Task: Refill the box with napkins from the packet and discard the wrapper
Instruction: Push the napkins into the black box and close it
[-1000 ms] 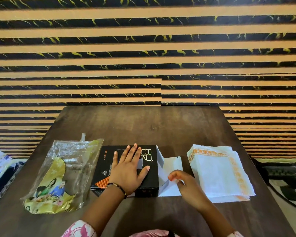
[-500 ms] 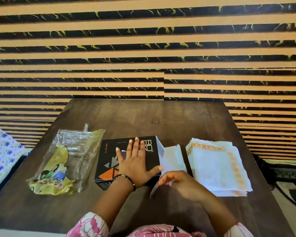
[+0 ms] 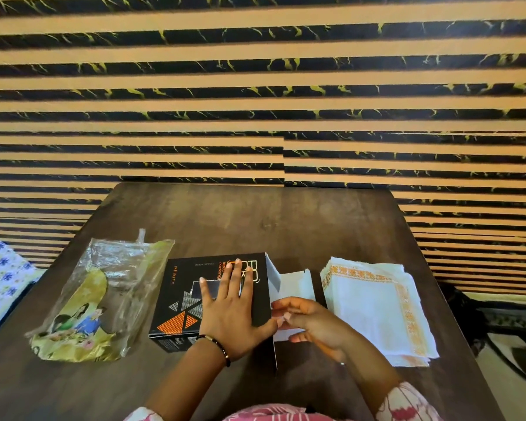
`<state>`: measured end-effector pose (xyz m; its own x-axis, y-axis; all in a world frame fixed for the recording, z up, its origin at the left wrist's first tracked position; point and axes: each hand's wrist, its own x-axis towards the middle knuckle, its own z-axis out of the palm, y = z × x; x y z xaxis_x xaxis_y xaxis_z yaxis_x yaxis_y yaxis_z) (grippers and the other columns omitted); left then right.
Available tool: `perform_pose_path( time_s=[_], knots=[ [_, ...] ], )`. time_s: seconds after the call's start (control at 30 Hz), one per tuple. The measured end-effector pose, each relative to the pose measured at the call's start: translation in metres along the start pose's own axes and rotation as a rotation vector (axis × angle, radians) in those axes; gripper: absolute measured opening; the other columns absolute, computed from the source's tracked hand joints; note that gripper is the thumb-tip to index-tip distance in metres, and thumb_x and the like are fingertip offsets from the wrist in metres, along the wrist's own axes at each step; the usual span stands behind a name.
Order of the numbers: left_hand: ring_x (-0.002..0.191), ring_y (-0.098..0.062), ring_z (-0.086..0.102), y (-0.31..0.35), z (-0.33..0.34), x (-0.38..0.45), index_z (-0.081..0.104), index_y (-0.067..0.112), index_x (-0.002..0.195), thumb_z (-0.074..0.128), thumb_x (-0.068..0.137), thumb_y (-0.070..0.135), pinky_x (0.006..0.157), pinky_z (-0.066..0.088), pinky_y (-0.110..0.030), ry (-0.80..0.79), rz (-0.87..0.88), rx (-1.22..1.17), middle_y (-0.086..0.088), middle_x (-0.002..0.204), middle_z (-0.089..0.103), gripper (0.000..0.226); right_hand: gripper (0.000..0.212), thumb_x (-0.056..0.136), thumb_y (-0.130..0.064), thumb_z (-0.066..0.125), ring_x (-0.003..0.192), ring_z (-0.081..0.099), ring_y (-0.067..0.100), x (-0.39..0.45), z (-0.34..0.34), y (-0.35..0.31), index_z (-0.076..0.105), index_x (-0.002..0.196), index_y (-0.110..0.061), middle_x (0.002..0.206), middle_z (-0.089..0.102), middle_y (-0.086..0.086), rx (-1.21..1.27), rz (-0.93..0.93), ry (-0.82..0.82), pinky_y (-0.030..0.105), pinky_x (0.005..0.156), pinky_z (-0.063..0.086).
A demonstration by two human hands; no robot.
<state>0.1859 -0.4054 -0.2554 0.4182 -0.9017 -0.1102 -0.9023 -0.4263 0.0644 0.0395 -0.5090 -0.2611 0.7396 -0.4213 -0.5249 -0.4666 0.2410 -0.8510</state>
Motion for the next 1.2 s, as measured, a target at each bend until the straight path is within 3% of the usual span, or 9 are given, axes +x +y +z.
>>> perform_pose_path(
  time_s=[0.27,0.4,0.5,0.63,0.8,0.9,1.0,1.1,1.2],
  knots=[
    [0.141,-0.023,-0.019,-0.002,0.0,-0.001,-0.003,0.02,0.146,-0.003,0.054,0.087,0.108,-0.008,-0.066,-0.023,0.031,-0.004,-0.004,0.155,-0.017,0.114,0.055,0.094,-0.012,0.048,0.127,0.043,0.02,0.032,-0.007,-0.021,0.028,0.143,-0.031,0.15,0.031,-0.007,0.066,-0.055,0.138,0.04,0.101,0.041],
    [0.141,-0.024,-0.018,-0.003,-0.001,0.002,-0.001,0.019,0.146,0.007,0.056,0.092,0.106,-0.009,-0.068,-0.004,0.047,0.001,-0.005,0.154,-0.017,0.116,0.07,0.091,-0.007,0.054,0.131,0.039,0.023,0.043,-0.001,-0.031,0.022,0.142,-0.042,0.152,0.026,-0.004,-0.029,-0.119,0.122,0.033,0.091,0.042],
    [0.139,-0.024,-0.025,-0.004,-0.001,0.003,-0.008,0.019,0.145,0.016,0.052,0.095,0.105,-0.011,-0.07,-0.065,0.058,0.039,-0.003,0.147,-0.028,0.123,0.076,0.089,-0.001,0.054,0.133,0.035,0.025,0.05,0.004,-0.031,0.017,0.144,-0.039,0.152,0.027,-0.005,-0.061,-0.146,0.067,0.022,0.078,0.044],
    [0.135,-0.026,-0.03,-0.005,-0.004,0.005,-0.012,0.019,0.144,0.029,0.055,0.093,0.104,-0.01,-0.071,-0.12,0.068,0.048,-0.007,0.153,-0.025,0.123,0.063,0.087,-0.002,0.058,0.12,0.046,0.016,0.062,0.002,-0.033,0.033,0.138,-0.031,0.131,0.046,-0.008,-0.082,-0.212,0.116,0.013,0.068,0.048],
    [0.138,-0.031,-0.025,-0.007,-0.01,0.004,-0.012,0.018,0.143,0.046,0.061,0.079,0.101,-0.01,-0.072,-0.162,0.115,0.078,-0.011,0.153,-0.024,0.118,0.038,0.086,-0.007,0.06,0.113,0.058,0.024,0.082,0.005,-0.043,0.055,0.122,-0.019,0.12,0.064,0.006,-0.276,-0.225,0.283,0.038,0.092,0.051],
    [0.138,-0.032,-0.027,-0.007,-0.013,0.001,-0.013,0.019,0.144,0.048,0.065,0.075,0.101,-0.009,-0.074,-0.179,0.129,0.088,-0.012,0.152,-0.026,0.115,0.025,0.09,-0.015,0.054,0.103,0.06,0.027,0.087,0.005,-0.053,0.063,0.114,-0.013,0.113,0.067,0.009,-0.451,-0.219,0.296,0.028,0.079,0.044],
    [0.137,-0.033,-0.028,-0.005,-0.013,0.0,-0.017,0.019,0.143,0.049,0.071,0.072,0.1,-0.01,-0.073,-0.178,0.13,0.118,-0.014,0.151,-0.028,0.11,0.022,0.093,-0.017,0.049,0.095,0.062,0.027,0.091,0.003,-0.055,0.067,0.103,-0.009,0.104,0.07,0.012,-0.534,-0.254,0.326,0.029,0.075,0.044],
    [0.136,-0.034,-0.029,-0.006,-0.009,0.001,-0.019,0.02,0.142,0.048,0.073,0.072,0.102,-0.012,-0.07,-0.161,0.143,0.136,-0.014,0.149,-0.03,0.109,0.019,0.093,-0.014,0.049,0.094,0.062,0.024,0.092,0.005,-0.048,0.065,0.102,-0.009,0.103,0.069,0.012,-0.494,-0.287,0.357,0.026,0.074,0.045],
    [0.138,-0.037,-0.021,-0.011,-0.001,-0.002,-0.014,0.019,0.143,0.041,0.072,0.077,0.11,-0.01,-0.06,-0.062,0.206,0.12,-0.019,0.153,-0.015,0.107,0.02,0.091,-0.006,0.048,0.087,0.056,0.018,0.093,0.008,-0.04,0.064,0.104,-0.007,0.103,0.067,0.014,-0.432,-0.334,0.38,0.023,0.072,0.043]
  ],
)
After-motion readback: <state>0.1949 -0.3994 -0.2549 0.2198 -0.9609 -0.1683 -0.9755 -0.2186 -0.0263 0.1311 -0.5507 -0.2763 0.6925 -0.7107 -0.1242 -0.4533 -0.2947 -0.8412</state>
